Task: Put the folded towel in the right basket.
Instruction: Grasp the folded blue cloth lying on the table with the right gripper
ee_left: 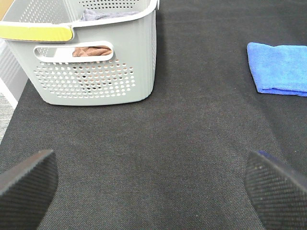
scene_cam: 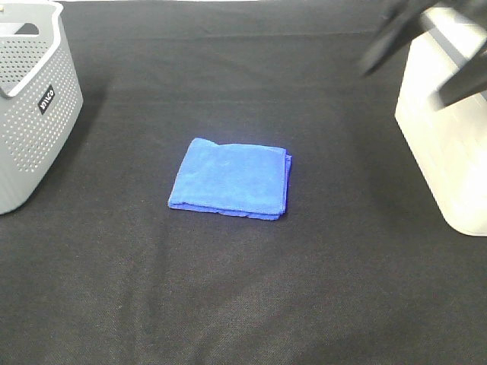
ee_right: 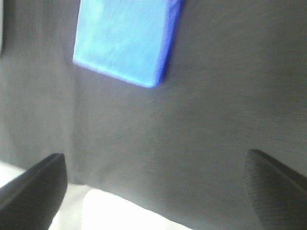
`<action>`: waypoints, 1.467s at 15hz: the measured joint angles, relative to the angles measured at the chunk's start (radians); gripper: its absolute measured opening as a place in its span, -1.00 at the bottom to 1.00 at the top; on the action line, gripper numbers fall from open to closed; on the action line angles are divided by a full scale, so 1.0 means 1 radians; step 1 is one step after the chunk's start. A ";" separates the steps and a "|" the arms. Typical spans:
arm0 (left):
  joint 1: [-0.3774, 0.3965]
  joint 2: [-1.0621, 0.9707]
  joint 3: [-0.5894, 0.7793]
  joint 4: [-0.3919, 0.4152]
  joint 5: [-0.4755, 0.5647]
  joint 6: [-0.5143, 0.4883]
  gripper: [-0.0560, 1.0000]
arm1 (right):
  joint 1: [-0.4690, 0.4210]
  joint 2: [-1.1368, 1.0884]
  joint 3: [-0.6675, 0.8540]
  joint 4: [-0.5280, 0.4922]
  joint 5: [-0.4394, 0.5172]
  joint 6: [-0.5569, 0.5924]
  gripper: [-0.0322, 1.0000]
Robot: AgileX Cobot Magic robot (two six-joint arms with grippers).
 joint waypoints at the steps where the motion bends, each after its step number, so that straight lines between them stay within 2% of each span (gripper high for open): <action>1: 0.000 0.000 0.000 0.000 0.000 0.000 0.98 | 0.025 0.070 -0.007 0.021 -0.021 -0.005 0.92; 3: 0.000 0.000 0.000 0.000 0.000 0.000 0.98 | 0.029 0.204 -0.021 0.037 -0.064 -0.032 0.92; 5: 0.000 0.000 0.000 0.000 0.000 0.000 0.98 | 0.028 0.321 -0.032 0.072 -0.161 -0.064 0.92; 8: 0.000 0.000 0.000 0.000 0.000 0.000 0.98 | 0.028 0.430 -0.035 0.225 -0.282 -0.158 0.92; 11: 0.000 0.000 0.000 0.000 0.000 0.000 0.98 | 0.028 0.495 -0.035 0.282 -0.315 -0.201 0.92; 16: 0.000 0.000 0.000 0.000 0.000 0.000 0.98 | 0.016 0.587 -0.037 0.279 -0.354 -0.238 0.91; 22: 0.000 0.000 0.000 0.000 0.000 0.000 0.98 | 0.045 0.627 -0.055 0.344 -0.356 -0.252 0.91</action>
